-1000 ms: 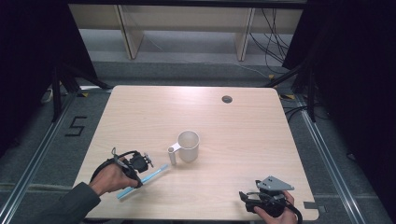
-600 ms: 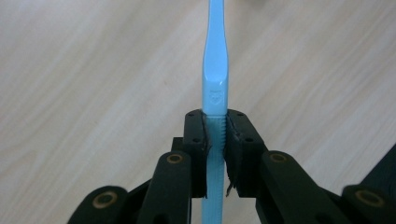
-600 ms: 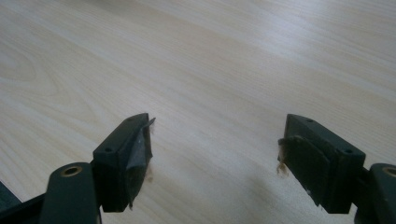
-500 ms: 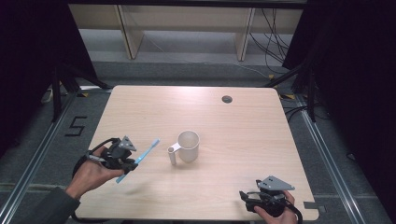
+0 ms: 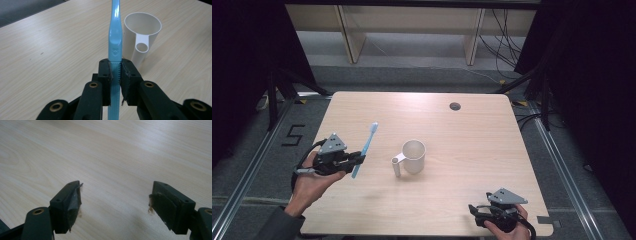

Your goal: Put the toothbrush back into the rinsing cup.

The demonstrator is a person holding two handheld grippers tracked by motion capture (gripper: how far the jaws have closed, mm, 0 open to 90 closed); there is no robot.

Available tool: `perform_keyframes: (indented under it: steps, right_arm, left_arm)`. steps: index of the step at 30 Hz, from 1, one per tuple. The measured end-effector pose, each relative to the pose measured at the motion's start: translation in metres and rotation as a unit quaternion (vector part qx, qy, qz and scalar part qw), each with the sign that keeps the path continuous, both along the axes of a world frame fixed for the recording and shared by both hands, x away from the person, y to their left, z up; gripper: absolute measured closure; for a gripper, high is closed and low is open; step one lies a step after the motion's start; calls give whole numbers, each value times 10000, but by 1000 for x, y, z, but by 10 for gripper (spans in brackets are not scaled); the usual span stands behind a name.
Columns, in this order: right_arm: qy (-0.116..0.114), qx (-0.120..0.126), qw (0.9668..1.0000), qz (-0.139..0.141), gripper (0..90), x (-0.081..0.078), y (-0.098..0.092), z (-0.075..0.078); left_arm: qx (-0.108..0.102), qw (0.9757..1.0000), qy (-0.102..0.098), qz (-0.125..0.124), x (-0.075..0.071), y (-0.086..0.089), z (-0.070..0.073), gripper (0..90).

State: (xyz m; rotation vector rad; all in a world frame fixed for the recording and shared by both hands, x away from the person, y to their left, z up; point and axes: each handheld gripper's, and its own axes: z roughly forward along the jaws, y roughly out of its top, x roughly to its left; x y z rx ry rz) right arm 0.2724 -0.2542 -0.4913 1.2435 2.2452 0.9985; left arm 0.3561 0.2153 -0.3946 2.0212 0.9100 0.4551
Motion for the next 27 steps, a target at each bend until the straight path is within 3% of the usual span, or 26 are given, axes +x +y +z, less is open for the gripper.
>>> perform_keyframes:
  steps: [3,4,5,8,11,13,15,18,20,21,23,27]
  right_arm:
    - [207,205,9995,-98,251,-2,3,-1]
    - [58,110,9999,-27,251,0,1,-1]
    - [-8,46,10000,13,251,1,0,-1]
    - [-24,2,10000,12,251,0,0,-1]
    - [25,38,10000,-34,251,0,1,0]
    - [221,184,9995,-127,251,-2,3,-1]
    - [141,121,9998,-108,251,-2,2,-1]
    - [149,117,9998,-104,251,-2,2,0]
    - [18,28,10000,-20,251,0,1,-1]
    - [-56,-25,10000,40,251,1,0,-2]
    - [36,-10,10000,18,251,0,1,-1]
    - [134,85,9999,-54,251,-2,2,-1]
  left_arm:
    - [-233,9997,-72,78,1,-2,0,784]
    - [-315,9995,1,-57,3,-1,0,784]
    - [-531,9986,-2,25,4,-3,-1,784]
    - [-665,9977,-133,40,8,-7,1,784]
    - [-948,9948,-359,95,11,-11,6,785]
    - [-1080,9930,-482,47,12,-15,9,785]
    - [-1220,9904,-655,15,11,-19,11,785]
    - [-1273,9887,-790,-63,10,-27,11,785]
    - [-1395,9853,-982,-21,9,-30,10,785]
    - [-1499,9838,-985,-15,11,-31,9,784]
    - [-1569,9824,-1010,25,12,-33,8,785]
    - [-1629,9818,-972,-6,15,-37,7,784]
